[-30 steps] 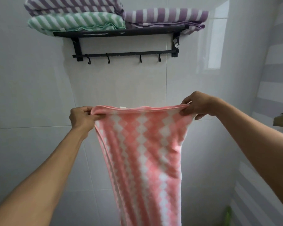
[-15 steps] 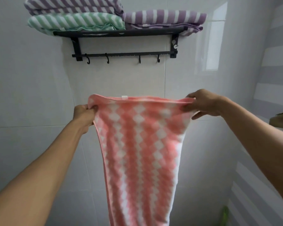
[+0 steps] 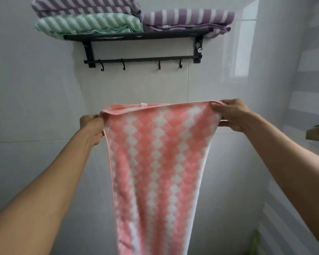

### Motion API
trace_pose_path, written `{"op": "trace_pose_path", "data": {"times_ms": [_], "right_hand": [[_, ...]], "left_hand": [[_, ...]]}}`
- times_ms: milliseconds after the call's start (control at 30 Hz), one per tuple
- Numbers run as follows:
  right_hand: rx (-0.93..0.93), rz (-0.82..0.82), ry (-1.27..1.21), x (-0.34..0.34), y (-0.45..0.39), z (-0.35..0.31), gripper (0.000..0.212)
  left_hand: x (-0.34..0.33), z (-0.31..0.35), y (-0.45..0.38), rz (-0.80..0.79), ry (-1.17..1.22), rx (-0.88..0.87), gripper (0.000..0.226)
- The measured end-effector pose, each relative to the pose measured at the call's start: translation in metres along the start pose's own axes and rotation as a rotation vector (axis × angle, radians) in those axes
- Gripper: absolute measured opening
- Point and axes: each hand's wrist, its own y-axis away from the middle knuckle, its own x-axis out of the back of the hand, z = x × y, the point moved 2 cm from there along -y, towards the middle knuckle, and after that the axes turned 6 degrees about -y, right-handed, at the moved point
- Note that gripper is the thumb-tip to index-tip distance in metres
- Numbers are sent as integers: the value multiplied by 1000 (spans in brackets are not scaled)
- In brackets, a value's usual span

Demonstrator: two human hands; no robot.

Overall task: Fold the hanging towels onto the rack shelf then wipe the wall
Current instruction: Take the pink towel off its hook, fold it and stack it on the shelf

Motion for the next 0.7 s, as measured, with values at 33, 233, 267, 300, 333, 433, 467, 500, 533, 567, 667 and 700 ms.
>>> {"op": "trace_pose_path", "data": {"times_ms": [33,233,267,300,333,433,467,500,533,567,667,700], "right_hand": [[1,17,-25,-1,0,0,19],[-31,36,-84,-6,3,0,24],[-41,30,-80,-8,2,-1,27],[-46,23,-75,-9,2,-3,29],[-50,17,-69,-10,2,-5,29],[-72,10,-57,-14,2,-6,27],[-81,10,-53,-14,2,-5,27],[-88,9,-52,-15,3,-3,27],[-93,7,-56,-15,2,-1,27],[-99,4,-64,-15,2,1,27],[-111,-7,-102,-14,0,2,22],[-115,-8,-126,-14,-2,2,18]], "left_hand": [[1,0,3,4,11,12,21],[9,-11,12,-27,62,65,28],[11,-12,11,-26,69,67,27],[12,-13,10,-27,75,68,26],[13,-13,10,-29,78,69,25],[13,-14,14,-52,83,61,24],[13,-16,15,-53,78,59,26],[13,-18,16,-57,74,61,28],[14,-19,17,-64,75,68,31],[16,-21,18,-73,79,80,34],[20,-21,19,-113,116,108,36],[21,-20,19,-131,132,107,31]]}}
